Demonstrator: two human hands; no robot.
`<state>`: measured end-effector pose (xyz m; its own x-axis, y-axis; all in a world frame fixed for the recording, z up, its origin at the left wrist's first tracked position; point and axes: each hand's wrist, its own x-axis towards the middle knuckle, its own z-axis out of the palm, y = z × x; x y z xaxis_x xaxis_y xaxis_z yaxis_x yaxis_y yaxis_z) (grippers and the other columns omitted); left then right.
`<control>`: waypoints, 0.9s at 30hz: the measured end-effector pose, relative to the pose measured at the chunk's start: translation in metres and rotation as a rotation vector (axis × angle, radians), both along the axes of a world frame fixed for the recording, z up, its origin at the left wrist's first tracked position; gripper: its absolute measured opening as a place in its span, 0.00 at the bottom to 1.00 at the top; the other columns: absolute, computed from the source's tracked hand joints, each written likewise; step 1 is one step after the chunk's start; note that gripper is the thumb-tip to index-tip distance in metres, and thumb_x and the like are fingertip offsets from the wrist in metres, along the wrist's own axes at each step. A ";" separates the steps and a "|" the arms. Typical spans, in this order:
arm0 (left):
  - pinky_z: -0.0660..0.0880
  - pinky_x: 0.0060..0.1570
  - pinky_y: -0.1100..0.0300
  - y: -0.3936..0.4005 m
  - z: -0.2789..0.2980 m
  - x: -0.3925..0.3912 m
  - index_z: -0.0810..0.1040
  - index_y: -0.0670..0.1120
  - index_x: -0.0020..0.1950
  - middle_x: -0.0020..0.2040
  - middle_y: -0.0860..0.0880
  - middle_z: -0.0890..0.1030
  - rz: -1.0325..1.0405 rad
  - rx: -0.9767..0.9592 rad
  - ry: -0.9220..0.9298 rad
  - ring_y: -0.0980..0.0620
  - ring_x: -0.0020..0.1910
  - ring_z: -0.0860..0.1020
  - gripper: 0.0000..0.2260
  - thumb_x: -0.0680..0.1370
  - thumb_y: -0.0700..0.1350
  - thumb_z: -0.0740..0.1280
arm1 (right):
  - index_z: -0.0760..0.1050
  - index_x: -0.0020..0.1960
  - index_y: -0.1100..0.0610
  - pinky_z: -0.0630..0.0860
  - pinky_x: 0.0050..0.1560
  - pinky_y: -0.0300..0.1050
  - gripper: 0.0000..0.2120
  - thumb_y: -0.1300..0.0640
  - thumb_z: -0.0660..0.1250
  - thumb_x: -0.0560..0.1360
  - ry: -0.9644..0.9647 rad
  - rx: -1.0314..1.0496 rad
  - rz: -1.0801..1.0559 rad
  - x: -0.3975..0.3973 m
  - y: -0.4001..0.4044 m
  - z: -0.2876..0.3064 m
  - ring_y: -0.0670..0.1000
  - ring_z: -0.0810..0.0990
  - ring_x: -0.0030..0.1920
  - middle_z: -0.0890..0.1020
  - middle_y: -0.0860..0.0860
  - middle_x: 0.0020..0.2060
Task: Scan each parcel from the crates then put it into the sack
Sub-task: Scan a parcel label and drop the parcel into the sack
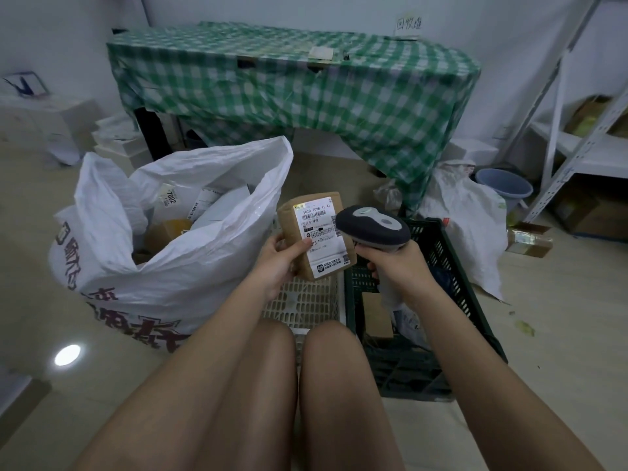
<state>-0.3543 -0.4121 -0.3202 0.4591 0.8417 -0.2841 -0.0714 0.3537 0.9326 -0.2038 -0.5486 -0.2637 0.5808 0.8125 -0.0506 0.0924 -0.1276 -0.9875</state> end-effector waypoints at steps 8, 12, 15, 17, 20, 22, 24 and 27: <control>0.80 0.52 0.51 -0.004 0.066 -0.056 0.70 0.46 0.68 0.61 0.49 0.79 0.185 0.227 -0.107 0.51 0.55 0.81 0.24 0.74 0.46 0.72 | 0.76 0.51 0.52 0.74 0.35 0.37 0.10 0.61 0.73 0.73 0.107 0.143 -0.077 -0.015 0.025 0.038 0.45 0.77 0.37 0.79 0.47 0.37; 0.79 0.53 0.53 0.022 0.100 -0.099 0.69 0.47 0.70 0.64 0.50 0.77 0.412 0.404 -0.089 0.53 0.57 0.80 0.27 0.73 0.46 0.74 | 0.74 0.64 0.60 0.74 0.31 0.39 0.20 0.60 0.72 0.74 0.101 0.097 -0.028 -0.028 0.053 0.047 0.50 0.78 0.38 0.80 0.53 0.42; 0.76 0.60 0.52 0.056 0.115 -0.127 0.64 0.49 0.73 0.68 0.50 0.71 0.528 0.617 0.140 0.52 0.63 0.74 0.37 0.69 0.52 0.76 | 0.73 0.66 0.60 0.74 0.34 0.42 0.21 0.61 0.72 0.74 0.073 0.069 -0.009 -0.036 0.076 0.049 0.52 0.78 0.40 0.80 0.54 0.45; 0.71 0.66 0.51 0.080 0.124 -0.137 0.60 0.51 0.76 0.72 0.48 0.65 0.526 0.719 0.359 0.50 0.67 0.69 0.40 0.69 0.55 0.76 | 0.73 0.66 0.59 0.74 0.35 0.42 0.22 0.61 0.72 0.74 0.063 0.060 -0.009 -0.038 0.090 0.051 0.53 0.78 0.42 0.80 0.55 0.46; 0.62 0.69 0.48 0.110 0.119 -0.142 0.52 0.48 0.78 0.75 0.43 0.57 0.362 0.771 0.871 0.44 0.73 0.60 0.43 0.72 0.55 0.74 | 0.74 0.65 0.60 0.75 0.36 0.43 0.21 0.61 0.72 0.73 0.070 0.044 -0.012 -0.037 0.105 0.051 0.52 0.77 0.40 0.80 0.54 0.42; 0.51 0.73 0.44 0.117 0.107 -0.142 0.46 0.47 0.79 0.78 0.42 0.48 0.126 0.683 1.179 0.40 0.77 0.47 0.47 0.72 0.60 0.71 | 0.74 0.64 0.60 0.76 0.35 0.44 0.20 0.60 0.73 0.73 0.072 0.022 -0.020 -0.030 0.109 0.047 0.52 0.78 0.39 0.80 0.53 0.41; 0.50 0.74 0.44 0.116 0.098 -0.135 0.51 0.47 0.79 0.79 0.43 0.47 0.010 0.664 1.178 0.42 0.77 0.46 0.44 0.71 0.62 0.68 | 0.74 0.61 0.59 0.76 0.37 0.45 0.19 0.60 0.74 0.72 0.035 -0.015 -0.004 -0.022 0.105 0.044 0.51 0.79 0.39 0.80 0.52 0.41; 0.66 0.65 0.53 0.102 0.098 -0.110 0.61 0.45 0.76 0.75 0.44 0.63 0.014 0.711 0.858 0.45 0.72 0.64 0.32 0.76 0.53 0.68 | 0.74 0.60 0.60 0.74 0.39 0.44 0.17 0.62 0.73 0.72 -0.053 -0.063 0.038 -0.008 0.086 0.036 0.51 0.78 0.43 0.81 0.53 0.46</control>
<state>-0.4643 -0.3102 -0.2217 0.3309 0.9425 0.0459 0.6944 -0.2762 0.6645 -0.2113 -0.4630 -0.2275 0.5526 0.8303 -0.0724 0.1502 -0.1846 -0.9713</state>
